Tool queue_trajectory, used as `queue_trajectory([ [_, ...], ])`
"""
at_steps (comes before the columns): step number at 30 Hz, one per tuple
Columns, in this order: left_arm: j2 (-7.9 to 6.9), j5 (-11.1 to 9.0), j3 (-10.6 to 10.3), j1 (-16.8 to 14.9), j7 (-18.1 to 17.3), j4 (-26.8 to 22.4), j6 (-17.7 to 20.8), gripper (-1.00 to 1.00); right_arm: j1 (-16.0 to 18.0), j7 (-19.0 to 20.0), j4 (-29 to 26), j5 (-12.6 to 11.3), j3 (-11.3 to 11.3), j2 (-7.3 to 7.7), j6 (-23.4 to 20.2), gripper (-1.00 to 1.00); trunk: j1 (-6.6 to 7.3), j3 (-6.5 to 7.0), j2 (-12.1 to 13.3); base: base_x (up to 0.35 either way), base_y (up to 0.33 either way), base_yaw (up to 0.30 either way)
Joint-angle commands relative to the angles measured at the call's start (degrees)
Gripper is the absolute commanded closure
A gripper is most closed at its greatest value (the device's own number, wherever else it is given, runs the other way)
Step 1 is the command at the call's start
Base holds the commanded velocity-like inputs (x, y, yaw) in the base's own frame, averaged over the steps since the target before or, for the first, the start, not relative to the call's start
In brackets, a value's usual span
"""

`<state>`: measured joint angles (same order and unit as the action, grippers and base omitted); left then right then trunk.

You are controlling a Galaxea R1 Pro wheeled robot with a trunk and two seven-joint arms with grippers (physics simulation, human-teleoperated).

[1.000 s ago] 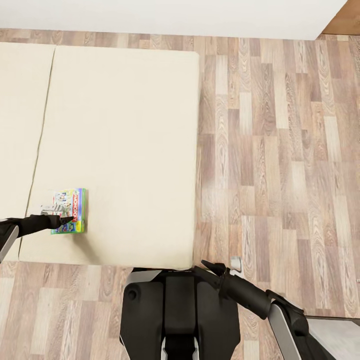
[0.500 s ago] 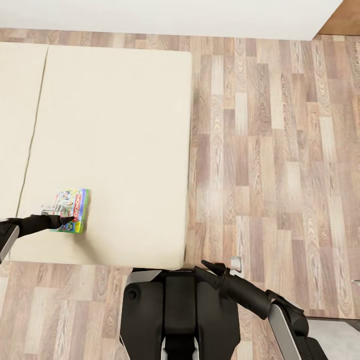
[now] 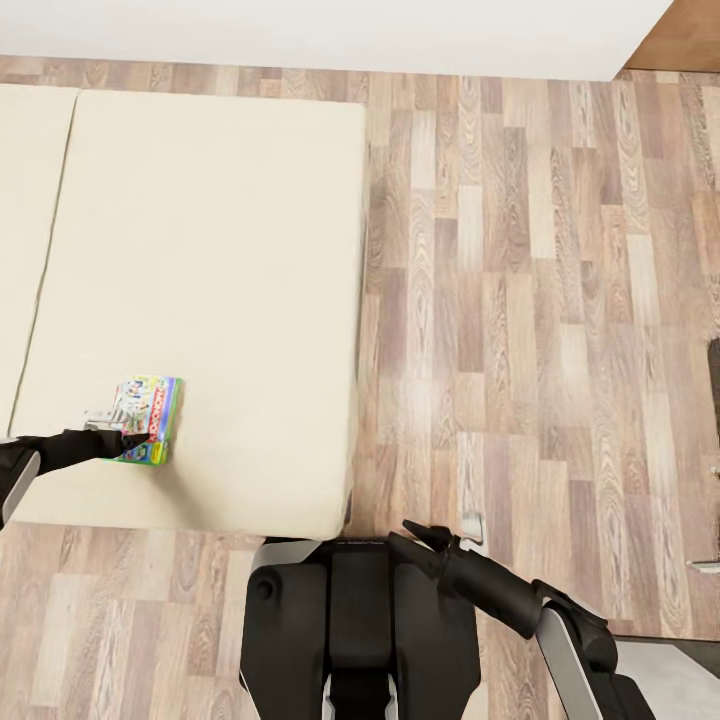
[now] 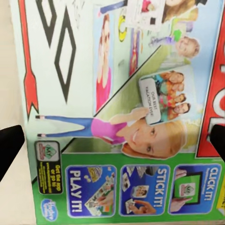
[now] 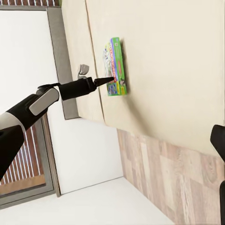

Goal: Put all the toys in the child's room - the three board games (two on the bed and one on the table), the two jigsaw puzzles on the table, and the tennis ball on the table - inside the toy box on the table in the child's room.

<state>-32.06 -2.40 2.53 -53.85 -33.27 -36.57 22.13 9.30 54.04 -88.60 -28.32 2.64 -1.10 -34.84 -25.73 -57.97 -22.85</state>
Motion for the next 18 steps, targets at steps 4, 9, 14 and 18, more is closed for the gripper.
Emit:
queue_trajectory([
  [4,1.12,-0.6,0.1,0.0,-0.3,-0.1,0.7,-1.0,0.0,0.1,0.0,-0.2,0.1,-0.04,-0.4,-1.0,-0.05,-0.05,-0.1,0.0,-0.073,0.0],
  [9,1.12,-0.6,0.1,0.1,-0.4,-0.1,0.7,-1.0,0.0,0.1,0.0,-0.2,0.1,-0.04,-0.4,-1.0,-0.05,-0.05,-0.1,0.0,-0.041,0.0],
  [14,1.19,-0.5,0.1,0.1,-0.4,-0.1,0.7,-1.0,0.0,0.1,0.0,-0.2,0.1,-0.04,-0.4,-1.0,-0.05,-0.05,-0.1,0.0,-0.187,0.0],
  [18,1.21,-0.6,0.2,0.1,-0.4,-0.1,0.7,-1.0,0.0,0.1,0.0,-0.2,0.2,-0.04,-0.4,-1.0,-0.05,-0.05,-0.1,0.0,-0.102,0.0],
])
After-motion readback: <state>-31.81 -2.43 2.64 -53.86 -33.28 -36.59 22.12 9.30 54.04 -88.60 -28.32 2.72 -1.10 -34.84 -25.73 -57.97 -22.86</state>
